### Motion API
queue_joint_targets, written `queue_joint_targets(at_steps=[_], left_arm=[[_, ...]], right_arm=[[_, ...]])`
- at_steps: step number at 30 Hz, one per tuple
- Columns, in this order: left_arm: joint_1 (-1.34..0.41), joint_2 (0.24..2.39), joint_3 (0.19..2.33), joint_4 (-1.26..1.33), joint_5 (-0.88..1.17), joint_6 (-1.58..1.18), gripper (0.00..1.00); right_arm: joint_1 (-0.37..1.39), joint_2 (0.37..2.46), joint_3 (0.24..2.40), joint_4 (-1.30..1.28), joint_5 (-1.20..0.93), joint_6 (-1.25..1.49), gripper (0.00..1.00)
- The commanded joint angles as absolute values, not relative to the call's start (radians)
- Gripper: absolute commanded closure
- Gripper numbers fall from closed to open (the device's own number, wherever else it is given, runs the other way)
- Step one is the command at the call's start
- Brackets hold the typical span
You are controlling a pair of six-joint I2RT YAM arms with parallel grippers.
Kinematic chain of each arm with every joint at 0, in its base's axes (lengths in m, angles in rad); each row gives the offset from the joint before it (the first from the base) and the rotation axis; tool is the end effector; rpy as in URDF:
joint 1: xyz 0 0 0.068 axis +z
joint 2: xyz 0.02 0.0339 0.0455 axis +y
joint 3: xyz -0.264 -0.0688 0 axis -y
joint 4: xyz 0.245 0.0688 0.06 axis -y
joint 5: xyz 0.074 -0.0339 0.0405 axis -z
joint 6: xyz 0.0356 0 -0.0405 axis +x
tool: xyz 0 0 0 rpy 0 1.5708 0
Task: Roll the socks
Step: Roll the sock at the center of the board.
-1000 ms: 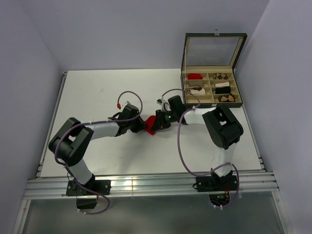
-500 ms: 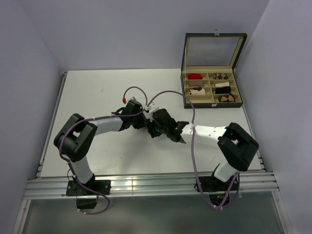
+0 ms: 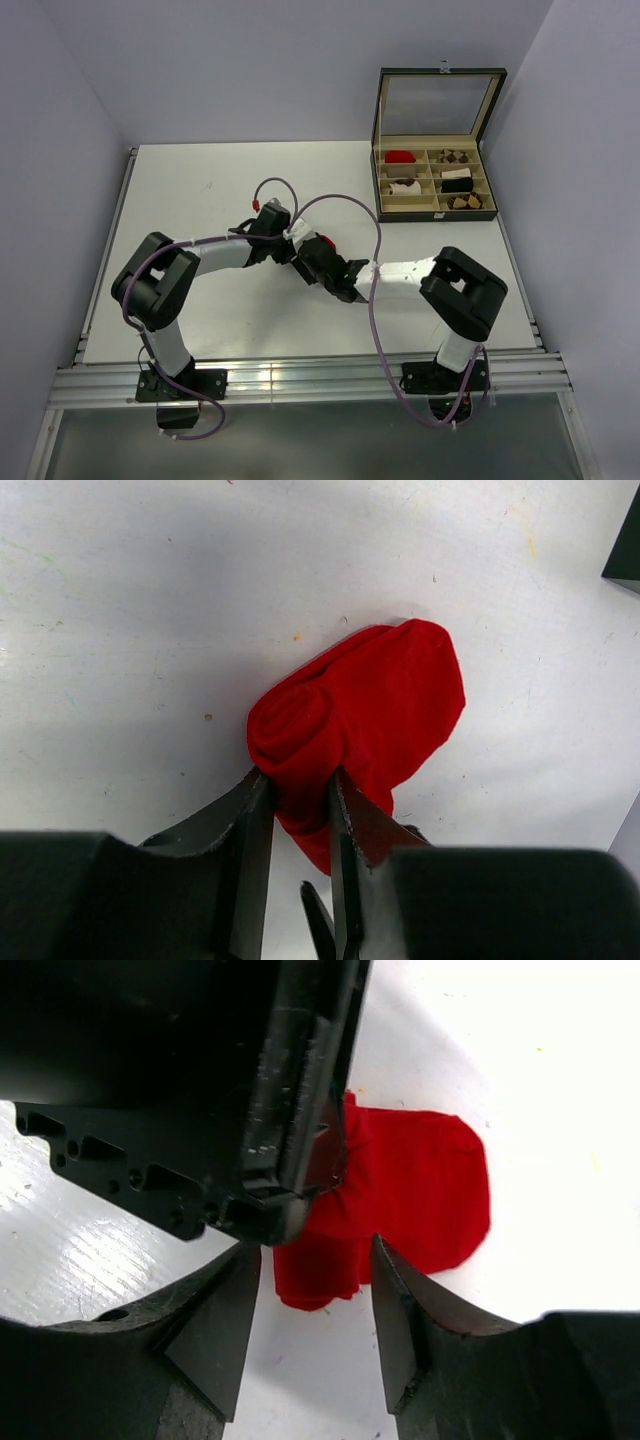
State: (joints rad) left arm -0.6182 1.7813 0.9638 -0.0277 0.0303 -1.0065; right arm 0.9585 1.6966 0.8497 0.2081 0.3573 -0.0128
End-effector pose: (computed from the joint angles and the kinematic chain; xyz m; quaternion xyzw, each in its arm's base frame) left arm 0.2921 -0.2091 0.1520 -0.1751 0.9183 -0.2673 0.2338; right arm 0.2094 0.2764 0.1676 -0.3398 0.8148 0.0600 0.4659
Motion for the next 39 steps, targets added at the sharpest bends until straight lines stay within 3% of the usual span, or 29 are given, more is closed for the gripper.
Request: queue_joint_targets(at_steps=[1,5,8,11,12,14,18,22,26,31,39], left_arm=[[-0.63,1.819,0.965,-0.121,0.037,-0.96,0.71],[-0.63,1.821,0.966,-0.12,0.041,-0.959,0.71],[-0.629,1.824,0.966,-0.118,0.043,-0.957,0.7],[-0.63,1.822,0.969,-0.114,0.048,-0.95,0.68],[-0.63,1.819,0.969,-0.112,0.049,-0.948,0.65],[-0.63,1.813,0.971,-0.112,0.046,-0.936,0.59],[-0.629,1.767,0.953,-0.109,0.023,-0.936,0.43],[-0.627,1.721,0.927,-0.089,0.005,-0.965,0.36],[-0.629,1.669,0.893,-0.083,0.005,-1.005,0.35],[-0.629,1.651,0.862,-0.08,0.005,-1.049,0.36],[-0.627,1.666,0.821,-0.078,-0.046,-1.085,0.4]], right_arm=[[0.98,1.738,0.857,0.279,0.368,-0.066,0.46],[0.98,1.795,0.859,0.275,0.354,-0.061,0.49],[0.979,1.815,0.857,0.264,0.348,-0.051,0.6],[0.968,1.816,0.853,0.239,0.306,-0.032,0.82],[0.959,1.81,0.854,0.226,0.284,-0.012,0.94],[0.921,1.783,0.848,0.186,0.179,-0.002,1.0],[0.81,1.743,0.859,0.109,-0.104,0.109,1.0],[0.704,1.753,0.888,0.028,-0.348,0.167,1.0],[0.618,1.833,0.926,0.008,-0.619,0.233,1.0],[0.558,1.93,0.965,0.023,-0.796,0.322,1.0],[0.503,2.063,1.002,0.037,-0.885,0.433,1.0]])
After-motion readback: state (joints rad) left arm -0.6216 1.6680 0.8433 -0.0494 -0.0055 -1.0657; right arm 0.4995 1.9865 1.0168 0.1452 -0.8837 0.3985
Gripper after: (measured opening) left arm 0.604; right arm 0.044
